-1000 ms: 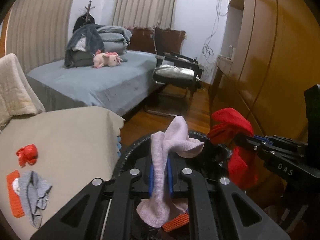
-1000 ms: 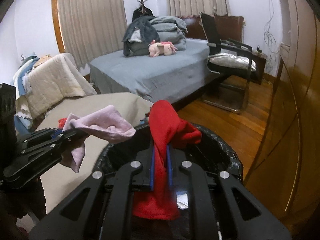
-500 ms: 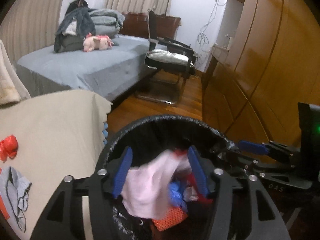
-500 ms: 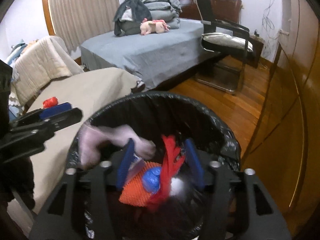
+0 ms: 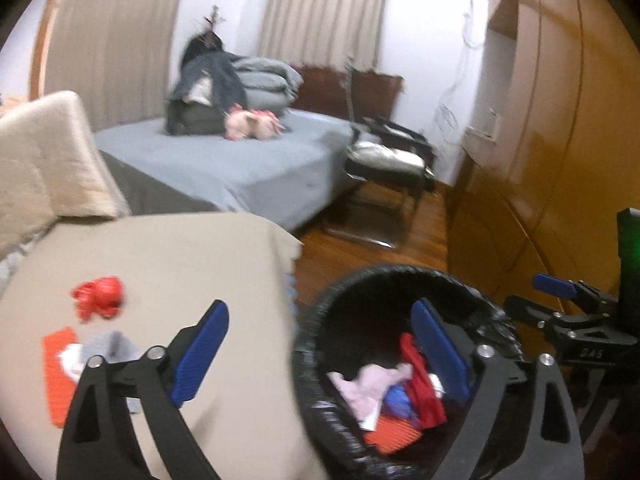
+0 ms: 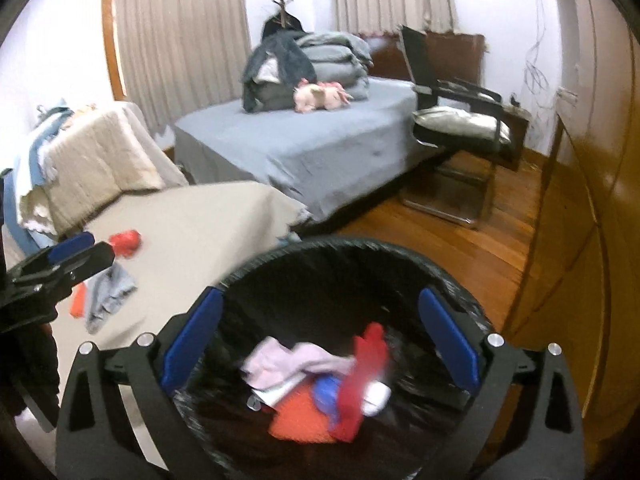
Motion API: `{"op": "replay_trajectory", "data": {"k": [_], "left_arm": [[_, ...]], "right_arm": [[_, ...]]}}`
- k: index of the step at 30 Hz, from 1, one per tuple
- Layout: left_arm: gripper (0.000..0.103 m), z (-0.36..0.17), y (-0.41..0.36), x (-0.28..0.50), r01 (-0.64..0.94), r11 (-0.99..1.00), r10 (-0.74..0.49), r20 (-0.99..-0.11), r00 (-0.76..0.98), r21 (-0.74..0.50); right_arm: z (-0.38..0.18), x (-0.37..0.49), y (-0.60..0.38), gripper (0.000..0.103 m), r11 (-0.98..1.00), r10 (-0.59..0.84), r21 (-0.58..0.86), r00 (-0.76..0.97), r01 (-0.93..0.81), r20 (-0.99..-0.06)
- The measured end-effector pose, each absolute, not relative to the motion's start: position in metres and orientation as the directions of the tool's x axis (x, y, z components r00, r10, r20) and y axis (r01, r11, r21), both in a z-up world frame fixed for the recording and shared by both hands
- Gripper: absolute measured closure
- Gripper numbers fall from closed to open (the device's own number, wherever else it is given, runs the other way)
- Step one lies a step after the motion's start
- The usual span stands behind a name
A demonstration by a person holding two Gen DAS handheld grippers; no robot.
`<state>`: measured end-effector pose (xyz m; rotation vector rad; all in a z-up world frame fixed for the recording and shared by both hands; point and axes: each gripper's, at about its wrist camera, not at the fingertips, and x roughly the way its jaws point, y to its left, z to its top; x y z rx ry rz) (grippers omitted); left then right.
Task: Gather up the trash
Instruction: 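Move both tools back to the table toward the grey cloth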
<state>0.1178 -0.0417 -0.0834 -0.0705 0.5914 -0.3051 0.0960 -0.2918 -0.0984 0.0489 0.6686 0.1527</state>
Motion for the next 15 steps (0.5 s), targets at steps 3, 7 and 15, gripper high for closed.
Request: {"op": "replay_trajectory", "data": {"k": [3,7,15], "left_arm": [[0.007,-0.077,-0.016,0.109,0.204,0.968,-0.25,-0.523,0.815,-0.145],[0.006,-0.076,0.02,0.101,0.124,0.984,-0.174,-0.518,0.838,-0.131],[0.006,-0.09,0.085,0.087,-0.027,0.995,-0.028,-0.535,0.844,-0.095]], "right_arm": [[-0.092,0.1,-0.274,0.006,0.982,0.188,0.105,0.779,-0.156,-0.598],[-0.09,0.109,-0.242,0.006,0.97,0.241,0.125,0.77,-0.208,-0.591],[-0.094,0.127,-0.18,0.006,0.951,0.3,0.125,0.756,-0.281,-0.582]]}}
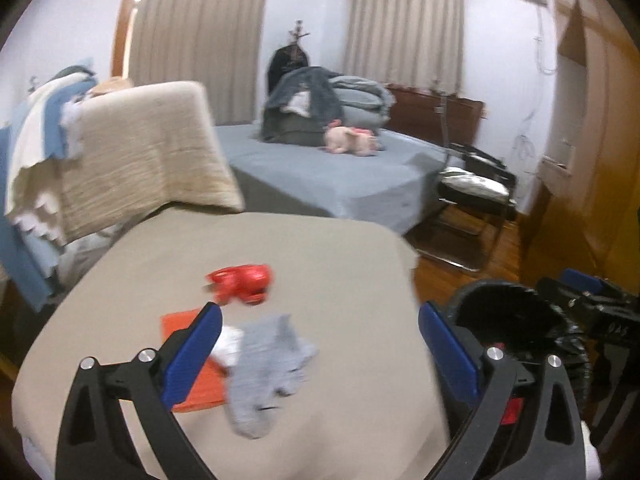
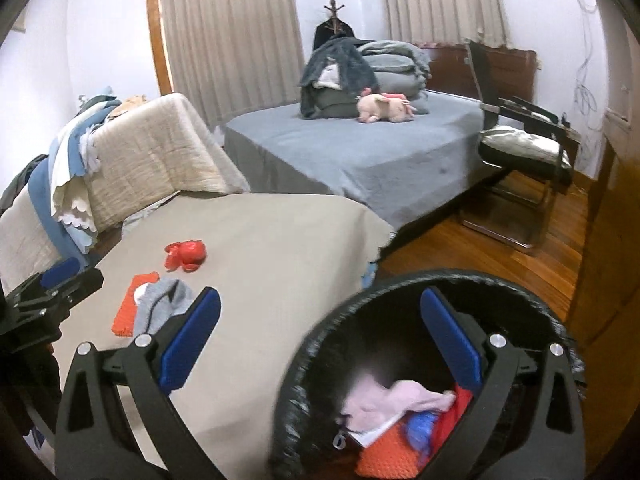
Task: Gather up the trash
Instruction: 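Move both tools back to the table toward the grey cloth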
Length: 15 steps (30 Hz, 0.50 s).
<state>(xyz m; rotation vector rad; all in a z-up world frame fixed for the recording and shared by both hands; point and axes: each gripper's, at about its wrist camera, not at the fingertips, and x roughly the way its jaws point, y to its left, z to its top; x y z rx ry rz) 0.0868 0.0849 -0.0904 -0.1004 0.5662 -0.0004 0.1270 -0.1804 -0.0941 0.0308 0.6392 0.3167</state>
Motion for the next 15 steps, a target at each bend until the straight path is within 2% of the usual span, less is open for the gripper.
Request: {"op": "replay_trajectory", "data": {"k": [15], "left_arm": [[0.007,-0.124,0.163,0.076,-0.171,0.982,0.093,-0.583,0.807,-0.081]], "right_arm": [[-0.123,0.151,-0.091,0.006,0.924,0.362,0.131,0.712,-0.36,-0.602]]}}
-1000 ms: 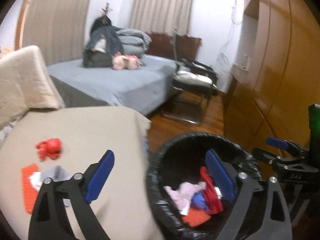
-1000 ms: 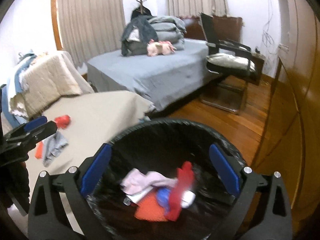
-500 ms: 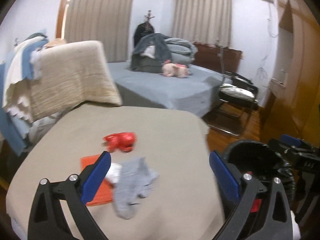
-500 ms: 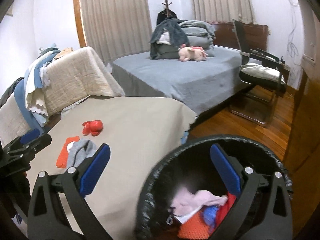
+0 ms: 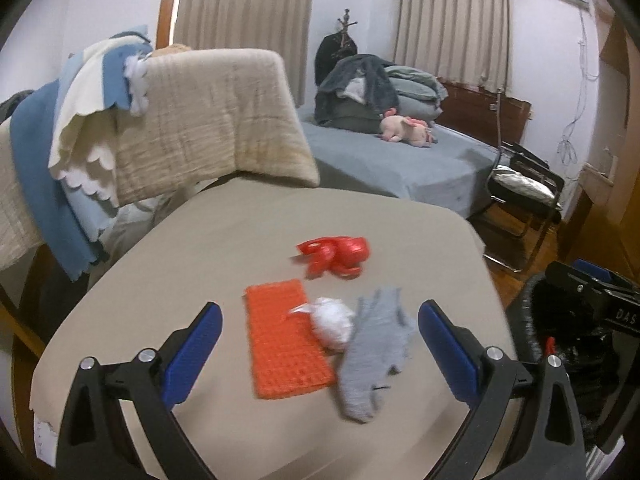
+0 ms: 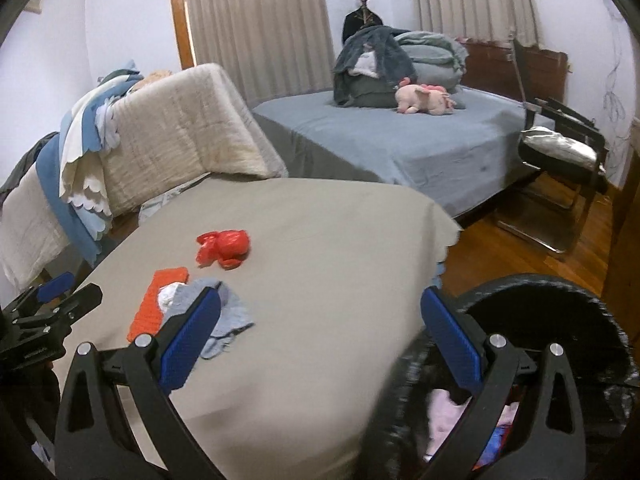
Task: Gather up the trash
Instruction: 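Move both tools back to the table toward the grey cloth, then close the right tool on the grey cloth and lift it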
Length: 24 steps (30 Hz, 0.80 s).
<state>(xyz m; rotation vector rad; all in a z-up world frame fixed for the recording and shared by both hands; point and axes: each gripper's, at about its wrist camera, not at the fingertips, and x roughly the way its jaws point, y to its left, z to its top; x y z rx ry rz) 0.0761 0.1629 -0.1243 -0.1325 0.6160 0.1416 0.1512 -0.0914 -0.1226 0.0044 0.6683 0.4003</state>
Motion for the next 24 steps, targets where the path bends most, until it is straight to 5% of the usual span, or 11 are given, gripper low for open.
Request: {"op": "replay_trajectory", "data": {"k": [24], "left_arm": [[0.008,-0.166,0.231,0.096,-0.225,0.971,0.123,-0.635,0.763,-0.081]], "right_arm": [[-0.183,0.182,0.023,0.006,0.865,0.431,0.129,0.587,-0.485,-0.685]]}}
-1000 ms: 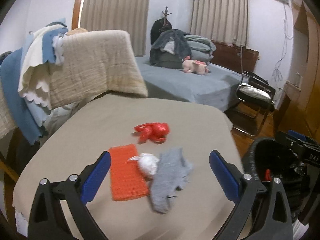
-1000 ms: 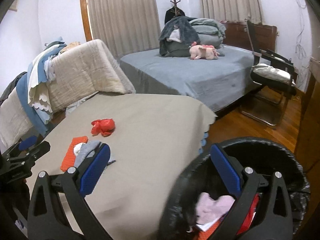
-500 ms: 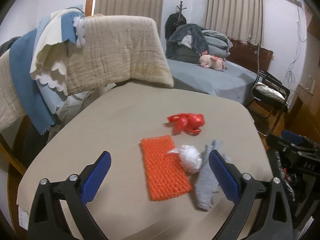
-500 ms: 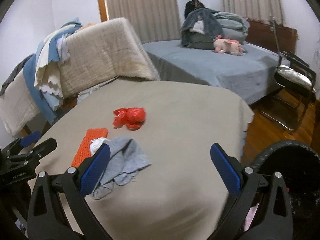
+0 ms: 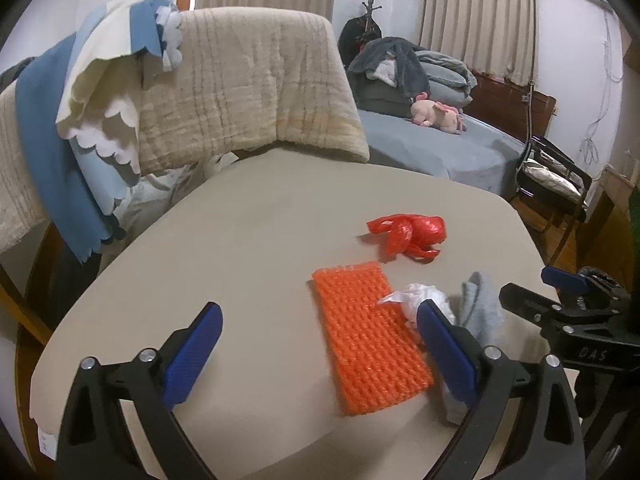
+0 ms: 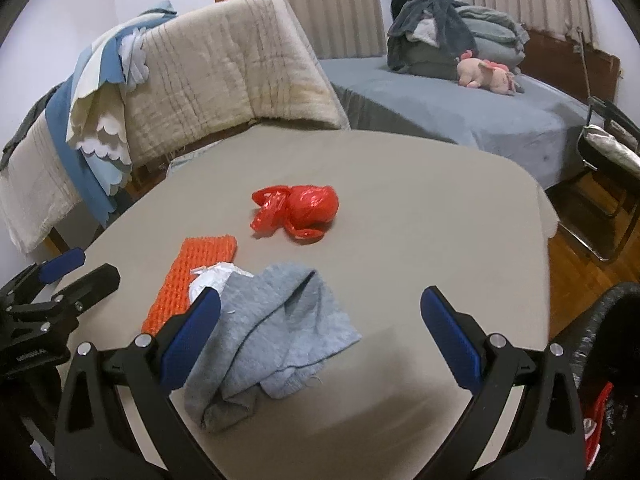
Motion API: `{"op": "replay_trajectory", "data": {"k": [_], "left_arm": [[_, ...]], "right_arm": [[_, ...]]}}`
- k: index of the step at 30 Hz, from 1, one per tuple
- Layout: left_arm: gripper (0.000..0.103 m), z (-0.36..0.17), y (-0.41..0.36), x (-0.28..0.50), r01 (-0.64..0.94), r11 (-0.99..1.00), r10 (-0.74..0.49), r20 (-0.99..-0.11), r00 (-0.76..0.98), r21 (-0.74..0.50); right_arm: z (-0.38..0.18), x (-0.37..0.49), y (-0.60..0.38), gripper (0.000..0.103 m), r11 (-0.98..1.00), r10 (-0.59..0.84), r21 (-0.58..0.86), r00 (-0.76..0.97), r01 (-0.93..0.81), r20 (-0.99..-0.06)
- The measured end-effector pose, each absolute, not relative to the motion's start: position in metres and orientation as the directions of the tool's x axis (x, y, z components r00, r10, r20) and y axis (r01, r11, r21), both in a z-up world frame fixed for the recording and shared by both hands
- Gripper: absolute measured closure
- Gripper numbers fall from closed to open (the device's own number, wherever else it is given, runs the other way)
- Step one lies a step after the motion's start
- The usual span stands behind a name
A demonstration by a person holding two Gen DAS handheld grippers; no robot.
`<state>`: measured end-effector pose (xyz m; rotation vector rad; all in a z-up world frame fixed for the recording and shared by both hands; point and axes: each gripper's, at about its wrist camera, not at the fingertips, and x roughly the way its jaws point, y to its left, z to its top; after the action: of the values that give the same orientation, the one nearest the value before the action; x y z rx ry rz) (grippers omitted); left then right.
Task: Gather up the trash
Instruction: 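Close the right tool on the grey cloth and lift it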
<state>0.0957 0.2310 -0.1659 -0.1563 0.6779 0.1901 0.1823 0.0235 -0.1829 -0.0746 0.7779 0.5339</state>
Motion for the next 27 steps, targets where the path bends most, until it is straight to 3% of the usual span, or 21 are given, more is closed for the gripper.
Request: {"op": "replay_trajectory", "data": {"k": [15,17,21,26,27], "left_arm": [[0.008,-0.182,0.246,0.106,-0.243,0.965,0.123,-0.654,0.746,-0.095],[0.008,-0.183,0.246,0.106,-0.246,0.964,0.123,-0.657,0.744,-0.097],[0.008,-0.185,0.245,0.106,-0.247,0.964,0.122,-0.66,0.741,-0.1],[0.008,-0.182,0.242,0.107,-0.241,0.965,0.117,-0.658,0.743,-0.1],[0.008,-0.182,0.241,0.108,-0.239,0.966,0.116,-0.658,0.744,-0.101]], "right_arm": [[-0.21,0.192,0.043,0.009,0.836,0.454,0.149,0.512,-0.529,-0.729],[-0.212,0.192,0.046,0.024,0.817,0.479,0.171,0.483,-0.55,-0.734],[-0.212,0.189,0.049,0.041,0.788,0.515,0.203,0.442,-0.581,-0.734],[-0.207,0.185,0.053,0.079,0.747,0.557,0.232,0.396,-0.623,-0.73],[-0.206,0.184,0.053,0.082,0.739,0.563,0.235,0.387,-0.631,-0.73]]}}
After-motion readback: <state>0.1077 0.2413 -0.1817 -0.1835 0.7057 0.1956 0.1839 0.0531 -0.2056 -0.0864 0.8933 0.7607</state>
